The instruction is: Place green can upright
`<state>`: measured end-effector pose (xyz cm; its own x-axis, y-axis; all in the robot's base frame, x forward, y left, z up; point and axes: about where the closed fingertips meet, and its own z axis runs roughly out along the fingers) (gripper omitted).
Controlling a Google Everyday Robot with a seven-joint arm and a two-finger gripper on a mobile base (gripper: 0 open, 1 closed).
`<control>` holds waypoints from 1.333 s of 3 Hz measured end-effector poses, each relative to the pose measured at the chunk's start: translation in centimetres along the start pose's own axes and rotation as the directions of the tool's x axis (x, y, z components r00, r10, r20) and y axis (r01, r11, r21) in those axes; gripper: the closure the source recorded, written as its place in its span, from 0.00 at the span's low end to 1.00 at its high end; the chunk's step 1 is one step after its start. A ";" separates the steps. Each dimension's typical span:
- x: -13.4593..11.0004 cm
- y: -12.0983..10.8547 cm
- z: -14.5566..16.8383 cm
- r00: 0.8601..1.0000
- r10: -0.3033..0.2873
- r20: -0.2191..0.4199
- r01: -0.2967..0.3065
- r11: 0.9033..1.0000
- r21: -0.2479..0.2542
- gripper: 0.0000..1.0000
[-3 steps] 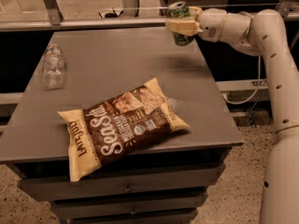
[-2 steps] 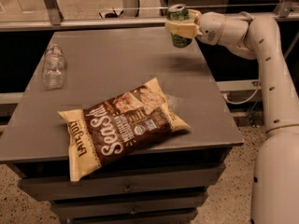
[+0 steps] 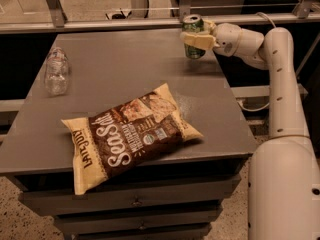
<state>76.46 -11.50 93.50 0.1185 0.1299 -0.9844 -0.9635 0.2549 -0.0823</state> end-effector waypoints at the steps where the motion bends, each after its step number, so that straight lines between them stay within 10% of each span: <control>1: 1.3 -0.1 -0.1 0.999 0.030 0.044 -0.029 0.999 -0.016 1.00; 4: 3.4 -0.3 -2.3 0.994 0.065 0.087 -0.066 0.998 0.005 0.21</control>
Offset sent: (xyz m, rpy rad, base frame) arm 0.0059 -0.0183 -0.0351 0.1296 0.0473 0.0239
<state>76.61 -13.31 89.86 0.0763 0.2294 -0.9703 -0.9678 0.2510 -0.0167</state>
